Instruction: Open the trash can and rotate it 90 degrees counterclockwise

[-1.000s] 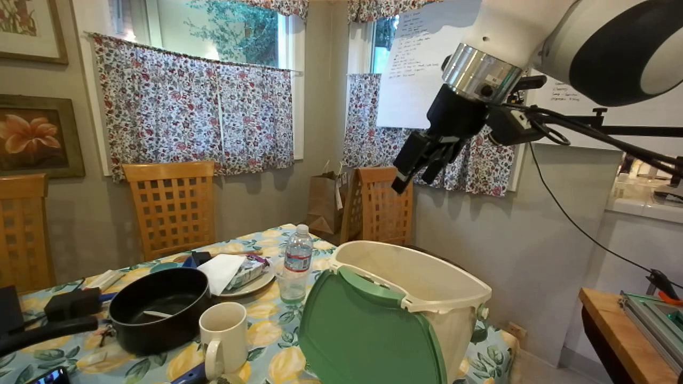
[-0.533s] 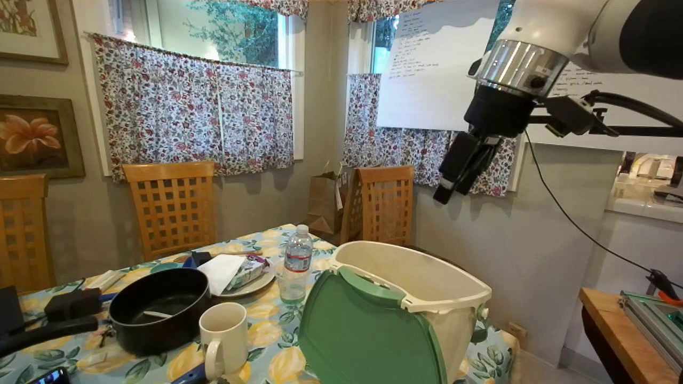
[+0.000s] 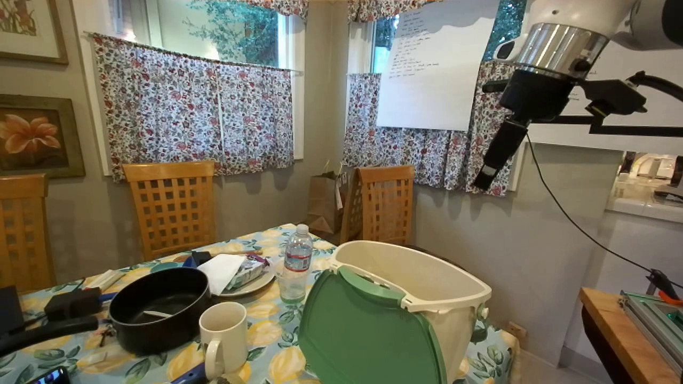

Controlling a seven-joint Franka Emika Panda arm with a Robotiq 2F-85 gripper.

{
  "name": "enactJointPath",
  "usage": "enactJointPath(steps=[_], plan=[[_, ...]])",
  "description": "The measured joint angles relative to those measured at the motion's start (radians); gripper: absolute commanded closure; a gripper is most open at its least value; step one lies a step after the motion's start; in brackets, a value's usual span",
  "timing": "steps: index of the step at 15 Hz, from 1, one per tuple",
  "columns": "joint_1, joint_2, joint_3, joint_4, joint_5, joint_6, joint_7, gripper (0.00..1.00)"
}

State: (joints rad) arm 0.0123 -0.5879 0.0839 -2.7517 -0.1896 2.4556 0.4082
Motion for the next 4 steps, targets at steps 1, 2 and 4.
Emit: enactJointPath(steps=[1, 2, 4], plan=[[-0.001, 0.004, 0.004, 0.000, 0.000, 0.000, 0.000, 0.00], [-0.002, 0.009, 0.007, 0.000, 0.000, 0.000, 0.000, 0.00], [-0.002, 0.011, 0.008, 0.000, 0.000, 0.000, 0.000, 0.00]])
